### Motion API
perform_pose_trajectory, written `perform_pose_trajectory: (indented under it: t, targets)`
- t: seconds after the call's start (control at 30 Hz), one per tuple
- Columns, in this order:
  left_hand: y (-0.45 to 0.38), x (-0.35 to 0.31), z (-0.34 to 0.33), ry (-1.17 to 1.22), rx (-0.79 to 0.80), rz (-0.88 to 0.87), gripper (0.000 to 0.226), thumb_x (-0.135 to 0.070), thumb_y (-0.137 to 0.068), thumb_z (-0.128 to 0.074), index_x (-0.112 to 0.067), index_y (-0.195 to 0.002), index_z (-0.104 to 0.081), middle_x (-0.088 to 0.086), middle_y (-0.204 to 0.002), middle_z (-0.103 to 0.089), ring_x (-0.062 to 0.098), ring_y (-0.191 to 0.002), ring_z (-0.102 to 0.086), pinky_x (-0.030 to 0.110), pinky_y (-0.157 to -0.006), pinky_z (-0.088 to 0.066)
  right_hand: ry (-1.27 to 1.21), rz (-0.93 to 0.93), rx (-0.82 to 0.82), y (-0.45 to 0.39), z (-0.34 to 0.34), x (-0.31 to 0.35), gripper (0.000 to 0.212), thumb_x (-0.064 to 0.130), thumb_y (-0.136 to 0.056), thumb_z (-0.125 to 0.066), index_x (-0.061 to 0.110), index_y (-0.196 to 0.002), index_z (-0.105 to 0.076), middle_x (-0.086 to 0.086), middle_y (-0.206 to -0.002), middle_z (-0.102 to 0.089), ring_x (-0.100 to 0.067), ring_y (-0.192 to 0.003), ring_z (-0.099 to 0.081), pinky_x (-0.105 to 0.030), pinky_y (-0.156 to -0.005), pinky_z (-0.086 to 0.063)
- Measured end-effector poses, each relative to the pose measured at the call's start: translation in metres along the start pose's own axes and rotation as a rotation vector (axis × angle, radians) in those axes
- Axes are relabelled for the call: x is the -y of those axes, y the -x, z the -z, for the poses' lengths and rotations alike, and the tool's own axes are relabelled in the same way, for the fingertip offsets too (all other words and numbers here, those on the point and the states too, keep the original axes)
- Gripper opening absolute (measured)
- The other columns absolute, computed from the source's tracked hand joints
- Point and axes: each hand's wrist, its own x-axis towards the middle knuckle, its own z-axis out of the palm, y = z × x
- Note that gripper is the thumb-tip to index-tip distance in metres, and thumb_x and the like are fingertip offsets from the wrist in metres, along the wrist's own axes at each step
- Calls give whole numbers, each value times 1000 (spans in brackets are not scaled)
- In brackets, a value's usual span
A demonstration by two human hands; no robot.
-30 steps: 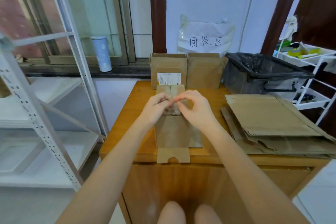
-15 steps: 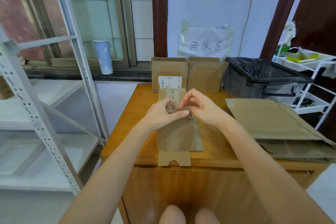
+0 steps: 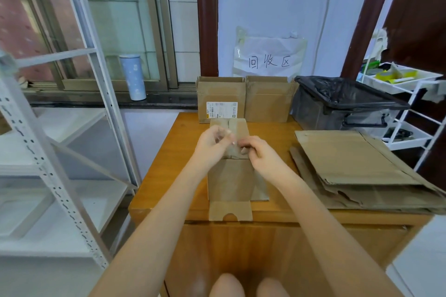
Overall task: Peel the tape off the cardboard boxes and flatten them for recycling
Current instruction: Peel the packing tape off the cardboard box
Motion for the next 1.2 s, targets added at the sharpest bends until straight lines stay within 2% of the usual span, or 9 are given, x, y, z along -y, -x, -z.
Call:
perform_pose_trajectory:
  t: [0.1, 0.2, 0.47, 0.67, 0.8, 0.9, 0.97, 1.1, 1.2]
  targets:
    - [-1, -5, 7, 56, -53, -38, 6, -26, -94, -59, -21, -91, -56, -8, -84, -60, 3, -70, -54, 8, -56, -45, 6, 9, 41, -1, 4, -2, 35, -1, -97, -38, 10, -120, -61, 2, -120, -56, -6, -111, -46, -2, -92, -31]
    - [-7, -13, 13, -104, 42, -125, 9, -25, -92, -62, -22, -89, -54, -9, -84, -57, 1, -72, -51, 11, -62, -42, 115, -16, 123, -10, 12, 3, 32, 4, -96, -44, 16, -119, -63, 8, -108, -57, -11, -109, -50, -29, -99, -42]
    - [-20, -18, 24, 195, 20, 243, 10, -19, -91, -64, -12, -91, -57, 5, -75, -60, 12, -54, -49, 20, -47, -46, -29, 0, 327, -14, 39, 11, 20, 12, -87, -62, 27, -93, -73, 5, -131, -59, -4, -121, -48, -28, -110, -28]
    - [-28, -24, 26, 733, -19, 492, 10, -16, -92, -63, -11, -90, -54, 3, -74, -56, 11, -61, -51, 20, -50, -48, -183, 93, 148, 10, 17, -14, 16, 24, -82, -72, 26, -98, -73, 11, -129, -60, 1, -133, -39, -31, -115, -23]
    - [-31, -32, 19, 477, 83, 332, 22, -19, -85, -71, -9, -100, -58, 7, -89, -59, 14, -70, -55, 23, -61, -53, -109, 118, 64, 7, 14, -9, 7, 30, -83, -70, 25, -84, -75, 5, -114, -69, -5, -120, -54, -32, -112, -31]
    - [-30, -36, 20, 265, 203, 228, 44, -42, -69, -79, -13, -98, -64, 7, -104, -64, 18, -88, -62, 33, -83, -54, -108, 13, 13, -11, 25, 8, 40, 48, -90, -52, 14, -79, -69, 0, -86, -71, -13, -89, -64, -36, -93, -48]
    - [-32, -38, 20, 116, 239, 151, 50, -56, -71, -74, -17, -102, -67, 0, -108, -65, 14, -92, -62, 33, -87, -52, -146, -63, 8, -23, 24, 15, 41, 54, -95, -38, 21, -88, -61, 4, -80, -69, -12, -85, -63, -37, -88, -49]
    - [-42, -37, 27, 29, 215, 147, 22, -33, -94, -55, -20, -90, -73, 2, -108, -68, 15, -95, -64, 36, -95, -50, 50, -52, 96, -43, 18, 26, 71, 76, -83, -26, 24, -118, -58, 6, -101, -66, -14, -96, -61, -41, -89, -50]
    - [-39, -36, 38, -19, 263, 123, 21, -24, -90, -58, -26, -80, -77, -1, -106, -71, 14, -104, -64, 41, -102, -46, 16, -27, 107, -50, 15, 27, 55, 63, -90, -40, 22, -121, -60, 5, -108, -63, -14, -99, -58, -36, -89, -49]
